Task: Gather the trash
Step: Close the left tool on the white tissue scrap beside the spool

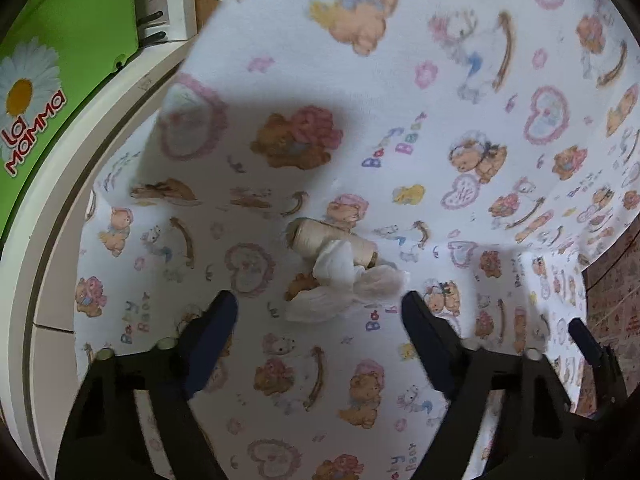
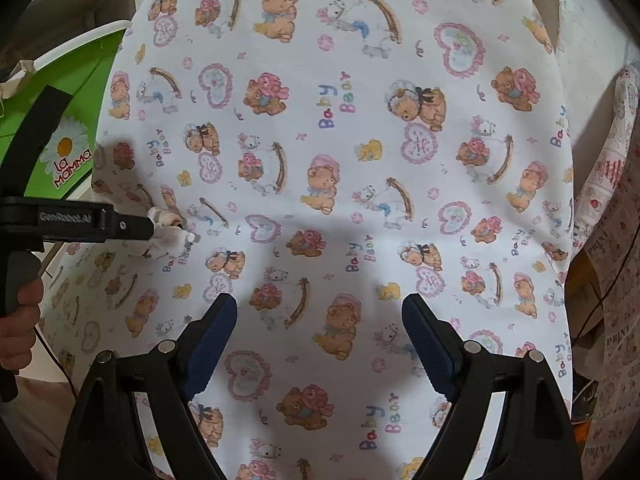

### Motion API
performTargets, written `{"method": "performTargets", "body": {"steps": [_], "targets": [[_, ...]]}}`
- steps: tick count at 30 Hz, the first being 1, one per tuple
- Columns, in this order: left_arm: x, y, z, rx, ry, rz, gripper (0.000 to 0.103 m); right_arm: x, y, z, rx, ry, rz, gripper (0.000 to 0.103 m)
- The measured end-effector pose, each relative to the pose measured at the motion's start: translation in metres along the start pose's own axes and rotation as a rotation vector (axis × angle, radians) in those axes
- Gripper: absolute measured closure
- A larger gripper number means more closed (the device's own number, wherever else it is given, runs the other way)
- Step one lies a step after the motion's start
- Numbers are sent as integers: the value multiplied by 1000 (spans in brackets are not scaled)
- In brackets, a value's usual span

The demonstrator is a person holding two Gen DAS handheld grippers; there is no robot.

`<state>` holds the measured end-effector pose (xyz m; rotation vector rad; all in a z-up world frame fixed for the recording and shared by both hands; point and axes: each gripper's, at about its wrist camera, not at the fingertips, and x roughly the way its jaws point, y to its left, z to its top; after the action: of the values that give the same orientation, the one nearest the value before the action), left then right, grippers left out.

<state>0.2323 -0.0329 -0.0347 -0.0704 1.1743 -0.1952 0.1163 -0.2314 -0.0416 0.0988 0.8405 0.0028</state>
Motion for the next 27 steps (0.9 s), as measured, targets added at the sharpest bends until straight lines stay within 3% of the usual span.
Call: {"method": "performTargets", "body": {"steps": [2, 9, 16, 27], "targets": [[6, -2, 0, 6, 12, 9, 44, 1, -2, 0, 12, 8, 6, 17], [15, 6, 0, -4, 20, 29, 58, 3, -9, 1, 59, 31, 22, 17], [17, 16, 1, -14, 48, -24, 103, 2, -10, 1, 65, 33, 13, 17], [-42, 28, 0, 0, -105, -17, 103, 9, 18, 11, 53, 21, 42, 17]]}}
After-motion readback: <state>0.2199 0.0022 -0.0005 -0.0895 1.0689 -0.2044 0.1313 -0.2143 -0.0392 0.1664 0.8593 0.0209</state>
